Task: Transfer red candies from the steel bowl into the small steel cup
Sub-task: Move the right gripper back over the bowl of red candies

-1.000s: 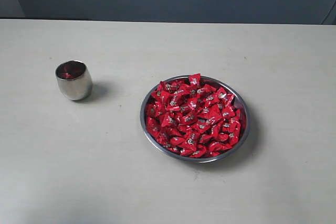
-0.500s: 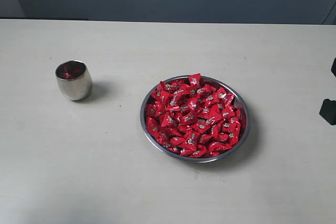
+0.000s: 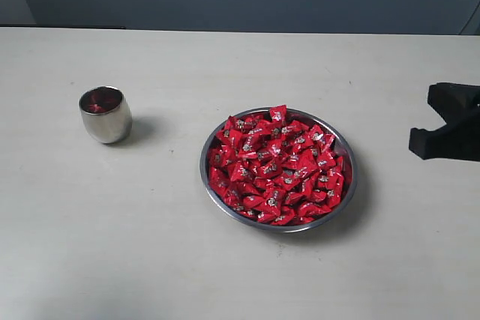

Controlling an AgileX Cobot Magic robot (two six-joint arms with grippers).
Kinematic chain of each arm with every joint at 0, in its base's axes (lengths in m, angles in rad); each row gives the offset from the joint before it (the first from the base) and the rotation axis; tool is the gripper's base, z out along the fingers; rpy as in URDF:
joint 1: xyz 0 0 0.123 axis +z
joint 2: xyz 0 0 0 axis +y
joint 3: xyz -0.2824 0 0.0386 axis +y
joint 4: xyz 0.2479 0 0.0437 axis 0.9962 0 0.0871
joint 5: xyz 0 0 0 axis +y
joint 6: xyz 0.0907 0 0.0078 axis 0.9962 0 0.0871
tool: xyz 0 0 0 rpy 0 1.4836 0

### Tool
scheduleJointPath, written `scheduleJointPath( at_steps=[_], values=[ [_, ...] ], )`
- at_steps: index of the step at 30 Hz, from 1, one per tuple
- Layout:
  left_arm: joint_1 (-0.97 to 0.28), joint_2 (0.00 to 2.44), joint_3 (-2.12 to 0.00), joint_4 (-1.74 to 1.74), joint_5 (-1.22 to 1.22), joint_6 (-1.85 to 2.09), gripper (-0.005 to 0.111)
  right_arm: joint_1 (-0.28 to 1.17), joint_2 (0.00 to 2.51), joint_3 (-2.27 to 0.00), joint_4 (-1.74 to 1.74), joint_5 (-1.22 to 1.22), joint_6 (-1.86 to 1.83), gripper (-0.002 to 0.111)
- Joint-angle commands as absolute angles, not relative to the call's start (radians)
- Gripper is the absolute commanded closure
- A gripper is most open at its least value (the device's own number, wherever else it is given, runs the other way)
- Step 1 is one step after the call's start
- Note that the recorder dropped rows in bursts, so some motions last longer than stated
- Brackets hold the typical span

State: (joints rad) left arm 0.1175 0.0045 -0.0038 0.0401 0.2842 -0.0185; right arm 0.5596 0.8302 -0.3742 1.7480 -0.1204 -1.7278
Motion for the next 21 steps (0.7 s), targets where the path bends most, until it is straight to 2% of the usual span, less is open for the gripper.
scheduleJointPath(
  at_steps=[1,21],
  values=[
    [0.118,0.000,0.000,0.038,0.285,-0.020,0.106,0.560,0.915,-0.416,1.744,-0.104,-1.728,0.109],
    [0.118,0.000,0.000,0.038,0.285,-0.020,0.106,0.560,1.513,-0.596,1.744,0.289,-1.728,0.109]
  ],
)
